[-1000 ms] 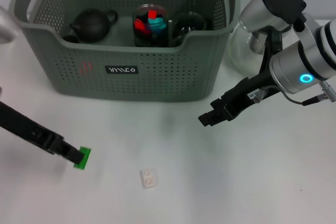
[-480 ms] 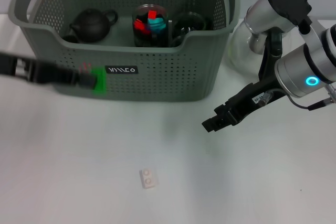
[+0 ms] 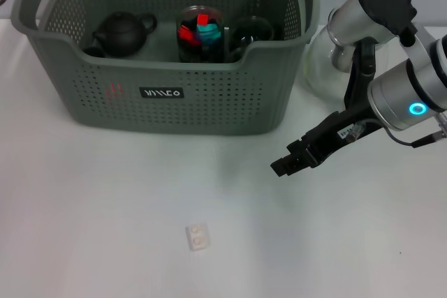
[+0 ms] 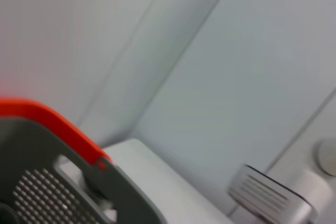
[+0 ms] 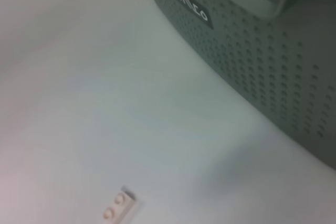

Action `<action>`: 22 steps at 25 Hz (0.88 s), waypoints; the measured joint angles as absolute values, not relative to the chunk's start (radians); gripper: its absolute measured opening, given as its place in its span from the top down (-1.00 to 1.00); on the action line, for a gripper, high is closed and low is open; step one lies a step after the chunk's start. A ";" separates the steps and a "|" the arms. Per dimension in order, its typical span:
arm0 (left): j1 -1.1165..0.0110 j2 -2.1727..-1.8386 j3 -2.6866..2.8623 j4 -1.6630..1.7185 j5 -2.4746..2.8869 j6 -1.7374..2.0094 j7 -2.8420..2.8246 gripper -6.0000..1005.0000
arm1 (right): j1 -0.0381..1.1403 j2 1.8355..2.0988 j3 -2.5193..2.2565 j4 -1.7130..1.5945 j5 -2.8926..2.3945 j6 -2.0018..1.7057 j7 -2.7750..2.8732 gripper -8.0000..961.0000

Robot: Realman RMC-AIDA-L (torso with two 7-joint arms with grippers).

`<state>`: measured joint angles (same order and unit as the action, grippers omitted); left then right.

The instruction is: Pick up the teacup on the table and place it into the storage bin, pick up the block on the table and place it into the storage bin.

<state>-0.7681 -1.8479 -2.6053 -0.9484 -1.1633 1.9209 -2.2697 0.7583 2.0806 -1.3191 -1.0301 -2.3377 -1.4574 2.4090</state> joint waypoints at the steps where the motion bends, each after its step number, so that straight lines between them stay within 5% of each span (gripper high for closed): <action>1: -0.806 -1.841 -2.557 -0.932 -1.138 1.849 -2.268 0.79 | 0.759 2.081 -1.319 -1.029 -2.338 -1.457 2.408 -0.16; 22: -0.951 -1.900 -2.219 -0.739 -0.840 1.160 -2.330 0.73 | 0.763 2.084 -1.318 -1.027 -2.338 -1.451 2.408 -0.17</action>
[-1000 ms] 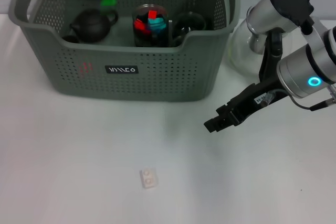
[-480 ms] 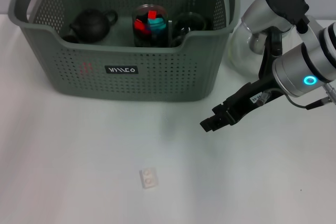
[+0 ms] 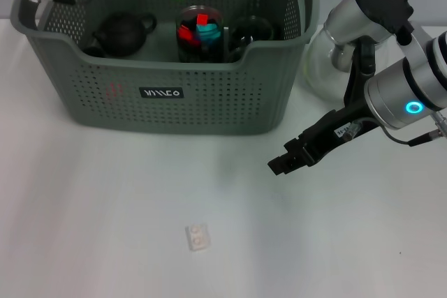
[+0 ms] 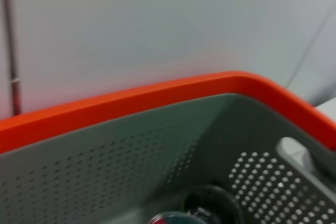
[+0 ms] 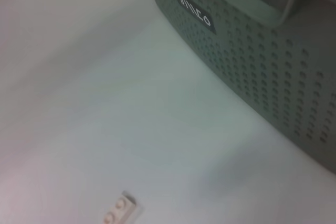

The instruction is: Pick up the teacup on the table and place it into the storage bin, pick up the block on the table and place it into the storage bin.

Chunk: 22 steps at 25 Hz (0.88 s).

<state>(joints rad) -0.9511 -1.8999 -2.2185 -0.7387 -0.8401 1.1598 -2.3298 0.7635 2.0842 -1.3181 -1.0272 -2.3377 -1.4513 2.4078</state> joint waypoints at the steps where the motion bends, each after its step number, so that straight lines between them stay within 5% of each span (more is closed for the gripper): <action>1: -0.955 -1.900 -2.219 -0.734 -0.832 1.156 -2.336 0.72 | 0.763 2.084 -1.317 -1.026 -2.338 -1.451 2.407 -0.17; 4: -0.961 -1.903 -2.218 -0.725 -0.811 1.155 -2.341 0.68 | 0.765 2.085 -1.313 -1.024 -2.338 -1.450 2.405 -0.16; 9: -0.917 -1.933 -2.259 -0.857 -0.848 1.221 -2.345 0.30 | 0.771 2.082 -1.307 -1.018 -2.338 -1.449 2.405 -0.16; 15: -0.758 -1.985 -2.399 -1.211 -1.025 1.563 -2.230 -0.10 | 0.775 2.082 -1.303 -1.020 -2.338 -1.451 2.410 -0.16; 22: -0.619 -2.005 -2.420 -1.267 -1.009 1.922 -1.904 -0.28 | 0.783 2.084 -1.278 -1.018 -2.338 -1.451 2.413 -0.17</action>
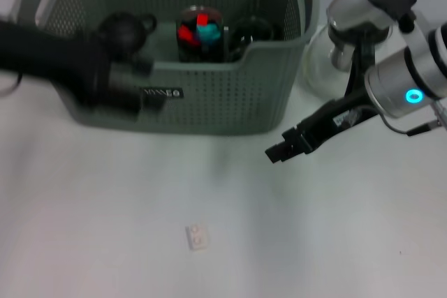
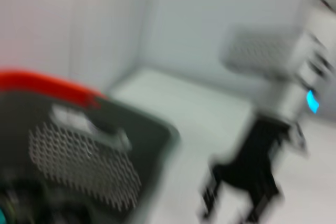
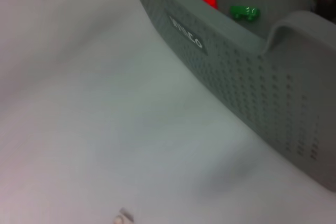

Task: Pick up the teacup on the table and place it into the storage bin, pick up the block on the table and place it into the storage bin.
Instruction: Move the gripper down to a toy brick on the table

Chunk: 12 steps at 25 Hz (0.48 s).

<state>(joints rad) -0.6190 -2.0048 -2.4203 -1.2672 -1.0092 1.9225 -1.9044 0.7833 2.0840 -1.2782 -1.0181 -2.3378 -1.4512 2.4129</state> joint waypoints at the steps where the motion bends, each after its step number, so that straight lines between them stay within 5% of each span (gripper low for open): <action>1: -0.598 -2.019 -2.394 -1.286 -0.977 1.933 -1.882 -0.30 | 0.784 2.084 -1.276 -1.016 -2.338 -1.452 2.413 -0.17; 12: -0.488 -2.155 -2.078 -1.343 -0.721 1.779 -1.804 -0.38 | 0.780 2.090 -1.266 -1.010 -2.338 -1.454 2.414 -0.16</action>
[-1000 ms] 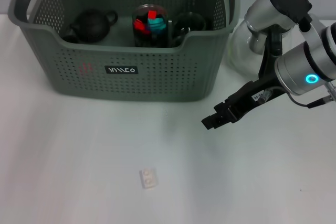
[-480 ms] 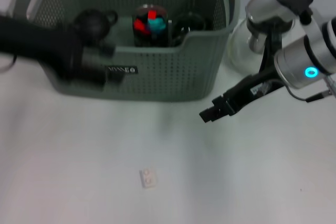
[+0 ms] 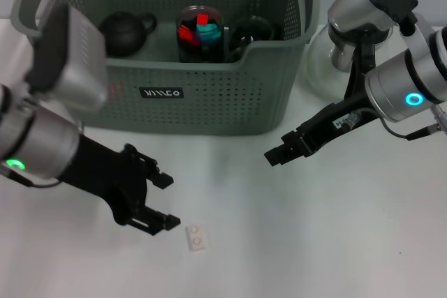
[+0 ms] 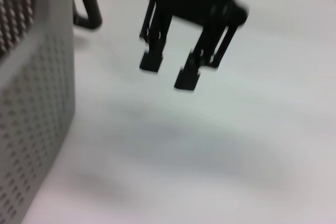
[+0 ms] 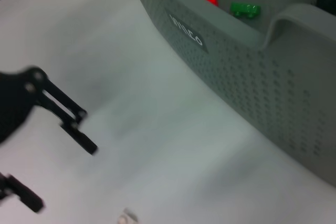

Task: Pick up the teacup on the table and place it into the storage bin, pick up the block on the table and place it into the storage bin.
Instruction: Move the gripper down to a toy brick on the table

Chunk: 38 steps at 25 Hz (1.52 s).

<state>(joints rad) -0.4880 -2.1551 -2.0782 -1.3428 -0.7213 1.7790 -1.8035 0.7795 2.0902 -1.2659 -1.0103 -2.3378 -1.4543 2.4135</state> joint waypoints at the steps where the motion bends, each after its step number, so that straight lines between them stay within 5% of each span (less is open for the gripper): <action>1: -0.478 -2.165 -2.059 -1.347 -0.709 1.759 -1.798 -0.38 | 0.782 2.091 -1.265 -1.007 -2.338 -1.454 2.414 -0.16; 38: -0.422 -2.176 -1.543 -1.328 -0.589 1.405 -2.058 -0.37 | 0.800 2.082 -1.266 -0.991 -2.338 -1.456 2.427 -0.17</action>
<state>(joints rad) -0.4216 -2.1760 -1.5434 -1.3284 -0.5891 1.4046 -2.0584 0.8003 2.0815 -1.2656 -0.9907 -2.3377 -1.4565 2.4267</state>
